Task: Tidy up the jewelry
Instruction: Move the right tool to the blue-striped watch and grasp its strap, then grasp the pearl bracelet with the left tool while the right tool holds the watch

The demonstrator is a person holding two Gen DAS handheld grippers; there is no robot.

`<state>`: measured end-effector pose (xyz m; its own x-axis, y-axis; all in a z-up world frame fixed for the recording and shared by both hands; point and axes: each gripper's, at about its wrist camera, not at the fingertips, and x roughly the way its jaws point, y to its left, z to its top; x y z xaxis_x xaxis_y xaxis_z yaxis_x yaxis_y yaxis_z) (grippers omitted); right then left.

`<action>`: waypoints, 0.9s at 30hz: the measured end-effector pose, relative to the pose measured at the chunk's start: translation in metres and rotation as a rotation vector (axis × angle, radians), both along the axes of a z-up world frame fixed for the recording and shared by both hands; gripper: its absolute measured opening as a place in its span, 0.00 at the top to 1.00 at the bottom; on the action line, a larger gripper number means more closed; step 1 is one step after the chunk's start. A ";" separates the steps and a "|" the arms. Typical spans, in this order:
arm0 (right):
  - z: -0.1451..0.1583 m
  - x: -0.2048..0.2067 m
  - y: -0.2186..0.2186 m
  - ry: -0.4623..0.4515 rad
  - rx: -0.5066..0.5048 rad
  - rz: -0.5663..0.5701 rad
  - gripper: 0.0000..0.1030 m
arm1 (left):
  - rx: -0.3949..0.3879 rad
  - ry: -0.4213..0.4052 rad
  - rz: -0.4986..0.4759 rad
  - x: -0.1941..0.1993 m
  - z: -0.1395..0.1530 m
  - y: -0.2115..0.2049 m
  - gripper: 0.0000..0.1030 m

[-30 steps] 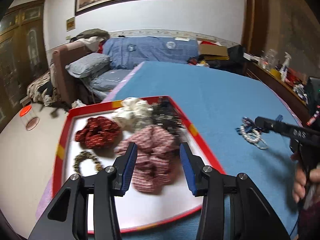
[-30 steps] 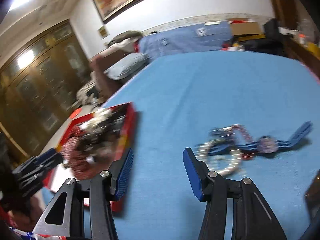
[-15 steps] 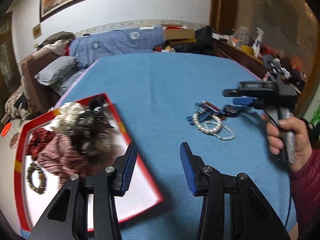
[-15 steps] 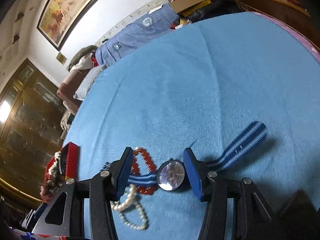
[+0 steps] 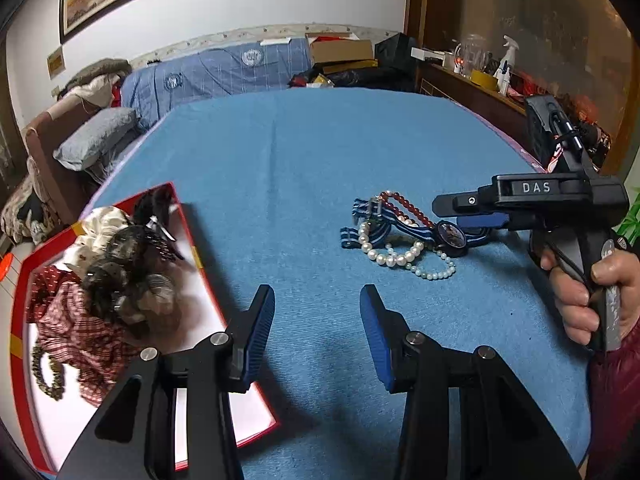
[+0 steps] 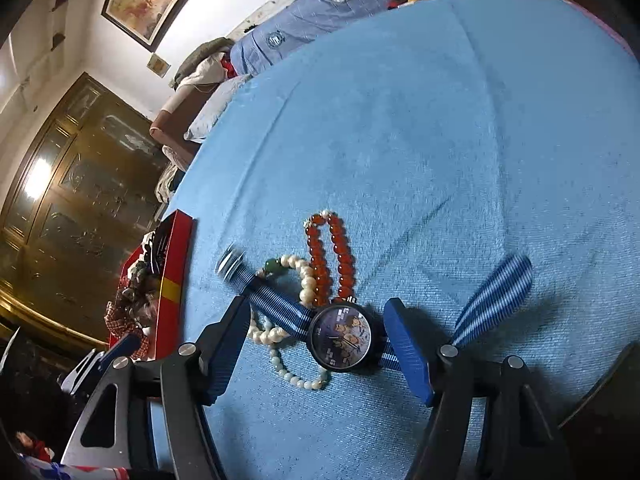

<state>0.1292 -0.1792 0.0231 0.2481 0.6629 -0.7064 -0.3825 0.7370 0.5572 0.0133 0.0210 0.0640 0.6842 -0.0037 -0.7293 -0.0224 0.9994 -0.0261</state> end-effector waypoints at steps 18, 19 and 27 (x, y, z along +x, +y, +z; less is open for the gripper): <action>-0.002 -0.023 0.034 -0.248 -0.400 0.089 0.52 | -0.035 0.042 -0.016 0.019 -0.010 -0.008 0.58; -0.002 -0.018 0.028 -0.220 -0.383 0.048 0.53 | -0.037 0.043 -0.017 0.020 -0.010 -0.009 0.58; -0.002 0.005 -0.034 -0.062 -0.220 -0.214 0.53 | -0.110 0.087 -0.004 0.052 -0.017 -0.012 0.59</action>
<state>0.1341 -0.2136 0.0208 0.4127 0.4233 -0.8065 -0.2334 0.9051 0.3555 0.0656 0.0087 0.0473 0.6185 -0.0896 -0.7806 -0.0252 0.9907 -0.1337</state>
